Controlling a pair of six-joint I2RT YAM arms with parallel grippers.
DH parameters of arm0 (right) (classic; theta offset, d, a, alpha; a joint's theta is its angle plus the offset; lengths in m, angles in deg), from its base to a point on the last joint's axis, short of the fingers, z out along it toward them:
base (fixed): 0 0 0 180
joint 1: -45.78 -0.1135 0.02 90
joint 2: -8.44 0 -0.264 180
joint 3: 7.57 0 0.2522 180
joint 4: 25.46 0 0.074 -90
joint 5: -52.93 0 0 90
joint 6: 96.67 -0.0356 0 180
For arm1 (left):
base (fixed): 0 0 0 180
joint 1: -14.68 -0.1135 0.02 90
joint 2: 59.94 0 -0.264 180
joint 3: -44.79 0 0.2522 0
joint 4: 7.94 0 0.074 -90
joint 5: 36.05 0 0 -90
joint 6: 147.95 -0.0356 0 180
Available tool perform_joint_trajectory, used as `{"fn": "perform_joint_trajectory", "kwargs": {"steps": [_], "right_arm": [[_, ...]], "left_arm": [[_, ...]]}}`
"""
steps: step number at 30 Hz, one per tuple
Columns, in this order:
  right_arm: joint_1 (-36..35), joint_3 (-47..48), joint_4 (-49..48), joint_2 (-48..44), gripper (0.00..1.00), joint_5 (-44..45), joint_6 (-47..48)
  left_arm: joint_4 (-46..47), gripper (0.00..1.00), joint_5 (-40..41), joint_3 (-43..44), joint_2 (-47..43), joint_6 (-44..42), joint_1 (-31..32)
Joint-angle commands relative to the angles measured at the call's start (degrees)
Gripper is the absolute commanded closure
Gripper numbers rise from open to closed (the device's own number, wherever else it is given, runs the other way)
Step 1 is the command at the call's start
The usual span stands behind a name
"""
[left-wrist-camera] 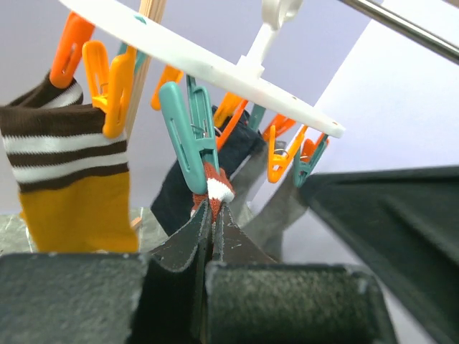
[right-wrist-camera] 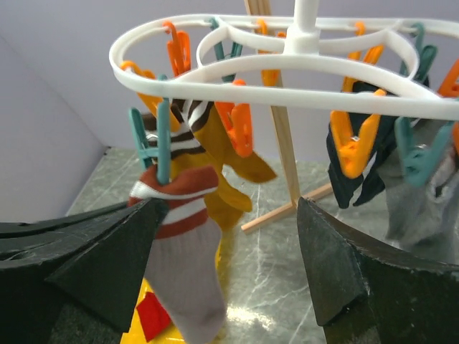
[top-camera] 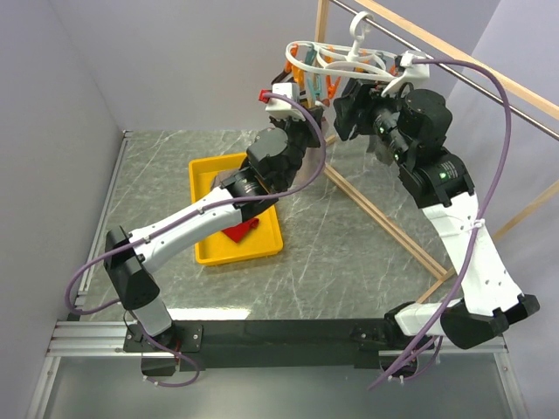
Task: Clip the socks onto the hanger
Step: Clamp the sock onto the hanger, then open the clamp at the hanger.
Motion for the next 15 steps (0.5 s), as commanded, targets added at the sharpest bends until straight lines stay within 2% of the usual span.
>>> {"fn": "perform_joint_trajectory", "kwargs": {"steps": [1, 5, 15], "right_arm": [[0.3, -2.5, -4.7, -1.0, 0.15, -0.2, 2.3], [0.3, -3.5, -8.9, -0.1, 0.19, -2.3, 3.3], [0.4, -1.1, -13.1, 5.9, 0.25, -1.0, 5.7]], "left_arm": [[1.7, 0.99, -1.3, -0.6, -3.1, 0.8, -0.3], [2.1, 0.99, -1.5, -1.6, -4.2, 0.6, -0.6], [2.3, 0.99, -1.4, -3.6, -6.4, -0.3, -1.1]]}}
